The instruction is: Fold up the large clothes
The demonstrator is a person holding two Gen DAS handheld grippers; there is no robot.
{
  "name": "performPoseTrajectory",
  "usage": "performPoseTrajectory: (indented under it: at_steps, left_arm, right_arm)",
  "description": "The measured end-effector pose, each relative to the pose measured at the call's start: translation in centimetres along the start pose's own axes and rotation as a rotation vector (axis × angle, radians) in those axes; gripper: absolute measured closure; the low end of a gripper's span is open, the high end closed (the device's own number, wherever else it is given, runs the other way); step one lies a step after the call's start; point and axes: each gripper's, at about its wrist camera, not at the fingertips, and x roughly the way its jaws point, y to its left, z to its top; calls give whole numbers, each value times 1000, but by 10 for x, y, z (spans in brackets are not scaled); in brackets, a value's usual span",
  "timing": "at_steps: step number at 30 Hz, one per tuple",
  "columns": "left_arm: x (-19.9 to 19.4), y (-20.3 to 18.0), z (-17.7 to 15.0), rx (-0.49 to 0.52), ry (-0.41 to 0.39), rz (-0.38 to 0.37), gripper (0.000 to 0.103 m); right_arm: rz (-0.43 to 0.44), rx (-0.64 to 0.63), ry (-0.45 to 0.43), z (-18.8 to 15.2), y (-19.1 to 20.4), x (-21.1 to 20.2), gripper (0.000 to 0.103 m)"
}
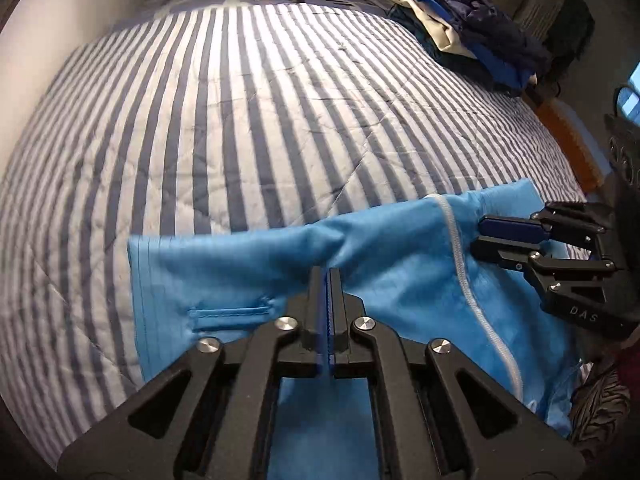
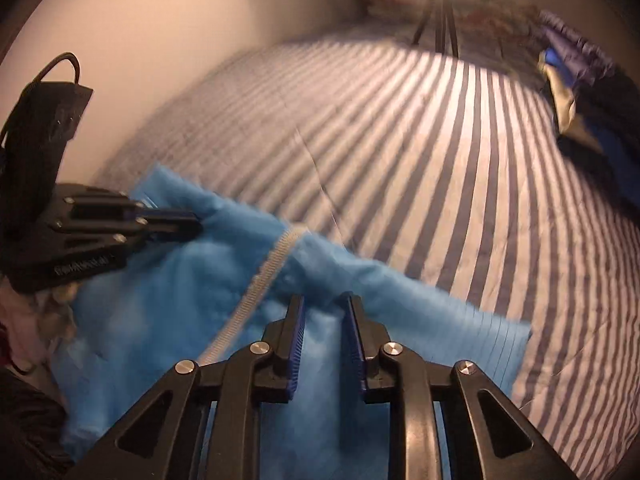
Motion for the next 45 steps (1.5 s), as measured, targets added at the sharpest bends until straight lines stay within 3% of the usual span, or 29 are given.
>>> performPoseTrajectory:
  at_steps: [2,4,7,11,14,19,23,25,26,27,29,31,34,41,45]
  left_arm:
    - [-9,2,0,-1,2,19,103]
    - [-28,5,-4,19,-47,63,103]
    - [-46,17,-18,-4,-66,50,103]
    - [-51,38,-45,-59,-23,15,103]
    - [-57,45,-68,-50,-2,29,103]
    - [-74,60,-101,-79,19,11,101]
    - [-98,87,-115,-240,-17,-102,91]
    - [-108,108,-119,-388,-49,-219,73]
    - [-110,113,-120,-430,-62,-260,59]
    - [-111,120,-121,-480,-76,-311,54]
    - [-106,128,-122,-548,-70,-401,54]
    - [-91,132,-123,-601,-27,-464,54]
    - [-70,133,-126,-626,33,-458,54]
    - [-53,130,-129,-604,56,-490,54]
    - [-39,123,-114,-580,67,-511,54]
  right_arm:
    - [20,26,-2,-3,-4,-7,83]
    - [47,58,-16,-6,-12,-21,81]
    - [65,106,-40,-28,-26,-46,75]
    - [73,87,5,-82,-27,-61,75]
    - [88,119,9,-114,-27,-69,75]
    - [120,166,13,-151,-30,-82,75]
    - [112,138,34,-160,-34,-98,74]
    - [117,161,-20,-160,-42,-112,71]
    - [114,183,-61,-162,-48,-119,62]
    - [119,209,-105,-162,-55,-124,49]
    - [153,263,-150,-162,-69,-126,41]
    - [203,338,-146,-161,-85,-119,41]
    - [299,432,-97,-163,-104,-102,41]
    - [453,524,-77,-164,-120,-69,42]
    - [533,551,-77,-150,-120,-56,52]
